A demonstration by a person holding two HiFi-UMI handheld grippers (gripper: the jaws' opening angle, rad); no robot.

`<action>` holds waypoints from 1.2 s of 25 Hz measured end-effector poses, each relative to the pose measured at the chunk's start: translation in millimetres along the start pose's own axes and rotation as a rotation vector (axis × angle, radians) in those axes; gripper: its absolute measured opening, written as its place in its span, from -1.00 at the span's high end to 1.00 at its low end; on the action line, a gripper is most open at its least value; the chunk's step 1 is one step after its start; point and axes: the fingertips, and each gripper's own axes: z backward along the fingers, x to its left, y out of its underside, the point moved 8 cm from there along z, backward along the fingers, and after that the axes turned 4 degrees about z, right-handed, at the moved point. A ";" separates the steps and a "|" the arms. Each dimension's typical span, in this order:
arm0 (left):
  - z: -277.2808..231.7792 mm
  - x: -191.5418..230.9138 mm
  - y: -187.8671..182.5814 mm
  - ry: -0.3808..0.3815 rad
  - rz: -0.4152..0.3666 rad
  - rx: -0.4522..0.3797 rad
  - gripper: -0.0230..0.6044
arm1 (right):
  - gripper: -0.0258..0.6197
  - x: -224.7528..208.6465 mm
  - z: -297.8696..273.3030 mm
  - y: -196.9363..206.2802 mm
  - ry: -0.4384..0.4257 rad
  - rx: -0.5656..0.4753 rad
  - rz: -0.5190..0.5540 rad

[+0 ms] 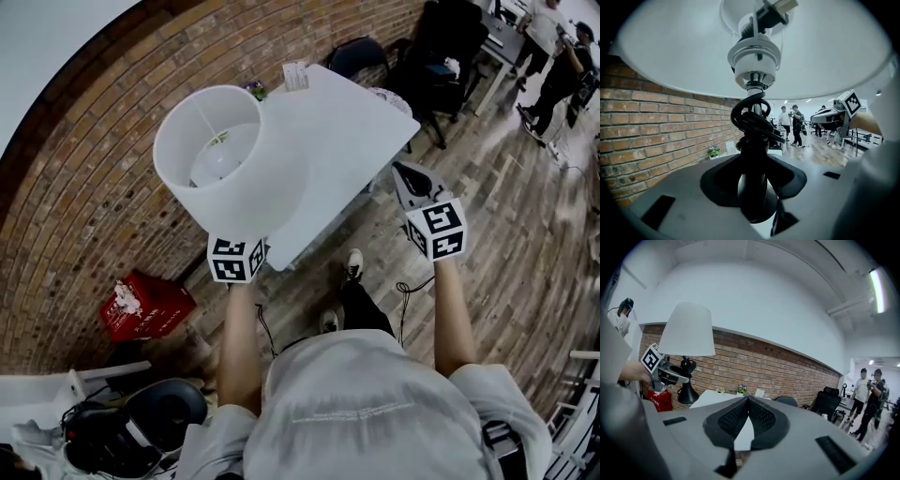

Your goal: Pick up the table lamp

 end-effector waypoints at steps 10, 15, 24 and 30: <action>38.4 -6.7 -15.7 -0.028 0.008 -0.022 0.44 | 0.92 5.8 15.1 -5.7 0.001 -0.012 0.009; 41.7 -10.6 -22.0 -0.025 0.000 -0.034 0.44 | 0.92 6.2 16.6 -11.2 -0.001 -0.030 0.011; 43.2 -13.6 -31.6 -0.008 -0.011 -0.055 0.44 | 0.92 10.0 16.9 -15.3 0.004 -0.031 0.037; 39.3 -16.7 -34.6 0.005 -0.019 -0.062 0.44 | 0.92 6.3 19.4 -11.6 0.014 -0.022 0.036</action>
